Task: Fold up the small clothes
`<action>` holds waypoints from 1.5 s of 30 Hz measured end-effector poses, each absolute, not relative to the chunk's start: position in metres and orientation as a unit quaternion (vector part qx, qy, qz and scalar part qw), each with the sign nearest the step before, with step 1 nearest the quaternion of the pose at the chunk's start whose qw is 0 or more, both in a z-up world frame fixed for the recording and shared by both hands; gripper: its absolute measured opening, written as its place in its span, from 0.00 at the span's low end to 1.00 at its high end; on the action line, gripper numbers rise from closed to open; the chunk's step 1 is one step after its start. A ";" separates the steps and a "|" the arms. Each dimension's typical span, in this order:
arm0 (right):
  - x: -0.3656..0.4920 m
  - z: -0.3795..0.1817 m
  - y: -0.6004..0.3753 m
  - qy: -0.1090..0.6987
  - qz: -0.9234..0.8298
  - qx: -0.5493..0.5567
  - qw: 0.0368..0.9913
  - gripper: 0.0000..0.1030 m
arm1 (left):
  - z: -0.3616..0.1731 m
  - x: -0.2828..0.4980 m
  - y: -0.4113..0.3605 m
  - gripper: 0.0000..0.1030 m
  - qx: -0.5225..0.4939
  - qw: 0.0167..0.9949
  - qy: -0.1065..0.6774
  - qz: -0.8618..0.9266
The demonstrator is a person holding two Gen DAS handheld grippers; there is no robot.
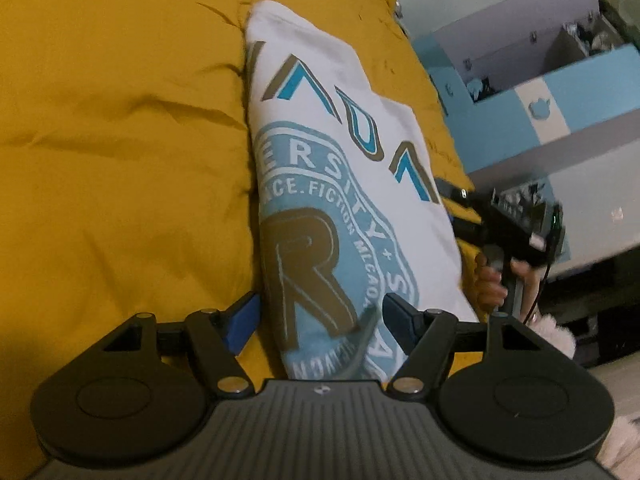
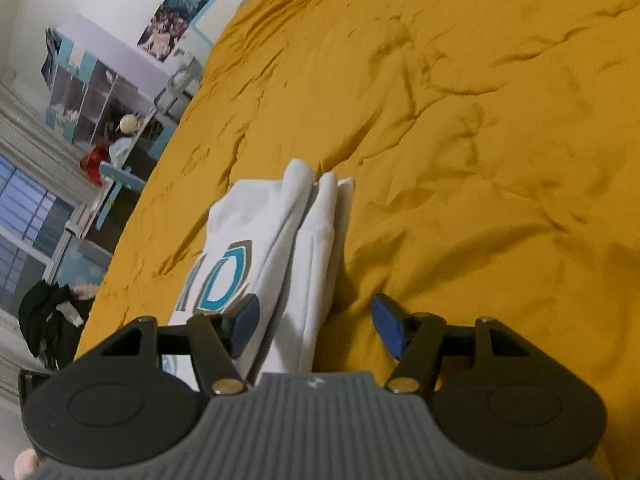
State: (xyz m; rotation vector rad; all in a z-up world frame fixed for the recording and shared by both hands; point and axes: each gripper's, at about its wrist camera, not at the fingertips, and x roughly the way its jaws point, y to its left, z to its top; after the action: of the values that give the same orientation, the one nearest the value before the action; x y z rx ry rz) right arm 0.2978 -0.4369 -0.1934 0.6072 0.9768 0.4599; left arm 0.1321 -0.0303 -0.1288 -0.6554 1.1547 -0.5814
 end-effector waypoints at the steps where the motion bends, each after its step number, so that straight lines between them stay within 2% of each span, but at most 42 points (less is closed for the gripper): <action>1: 0.304 -0.198 -0.435 0.460 0.222 0.289 0.810 0.63 | -0.130 0.135 -0.033 0.79 -0.300 0.745 0.530 -0.272; 3: 0.313 -0.204 -0.432 0.459 0.233 0.306 0.801 0.66 | -0.134 0.143 -0.036 0.80 -0.310 0.734 0.537 -0.278; 5: 0.323 -0.211 -0.434 0.451 0.250 0.344 0.785 0.68 | -0.139 0.149 -0.041 0.87 -0.325 0.723 0.537 -0.289; 8: 0.341 -0.223 -0.433 0.446 0.264 0.392 0.760 0.71 | -0.146 0.158 -0.050 0.87 -0.324 0.719 0.539 -0.295; 16: 0.359 -0.233 -0.416 0.451 0.269 0.393 0.755 0.71 | -0.148 0.165 -0.057 0.90 -0.331 0.714 0.537 -0.305; 19: 0.357 -0.232 -0.416 0.455 0.268 0.383 0.758 0.64 | -0.149 0.163 -0.056 0.90 -0.331 0.715 0.534 -0.307; 22: 0.355 -0.230 -0.417 0.464 0.247 0.370 0.766 0.48 | -0.148 0.165 -0.060 0.91 -0.326 0.716 0.537 -0.305; 23: 0.354 -0.229 -0.416 0.467 0.232 0.367 0.770 0.38 | -0.147 0.165 -0.060 0.88 -0.328 0.718 0.536 -0.301; 24: 0.351 -0.229 -0.416 0.468 0.226 0.363 0.773 0.35 | -0.146 0.165 -0.060 0.85 -0.331 0.721 0.532 -0.295; 26: 0.348 -0.224 -0.412 0.466 0.219 0.348 0.784 0.32 | -0.142 0.162 -0.060 0.60 -0.324 0.731 0.533 -0.276; 27: 0.347 -0.220 -0.409 0.466 0.214 0.337 0.790 0.31 | -0.141 0.161 -0.058 0.55 -0.330 0.731 0.532 -0.271; 28: 0.346 -0.216 -0.407 0.465 0.208 0.328 0.795 0.31 | -0.139 0.160 -0.056 0.47 -0.340 0.729 0.529 -0.272; 29: 0.345 -0.213 -0.403 0.465 0.203 0.320 0.800 0.30 | -0.138 0.160 -0.055 0.44 -0.345 0.729 0.525 -0.272; 37: 0.336 -0.170 -0.384 0.438 0.201 0.279 0.831 0.25 | -0.133 0.160 -0.048 0.40 -0.365 0.725 0.505 -0.293; 45: 0.324 -0.107 -0.350 0.402 0.229 0.242 0.853 0.25 | -0.090 0.149 -0.017 0.38 -0.374 0.748 0.450 -0.312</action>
State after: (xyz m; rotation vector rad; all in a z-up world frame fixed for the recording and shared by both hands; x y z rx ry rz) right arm 0.3236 -0.3504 -0.1067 0.5099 0.8456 0.4819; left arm 0.1494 -0.0172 -0.0901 -0.8175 0.9845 -0.6820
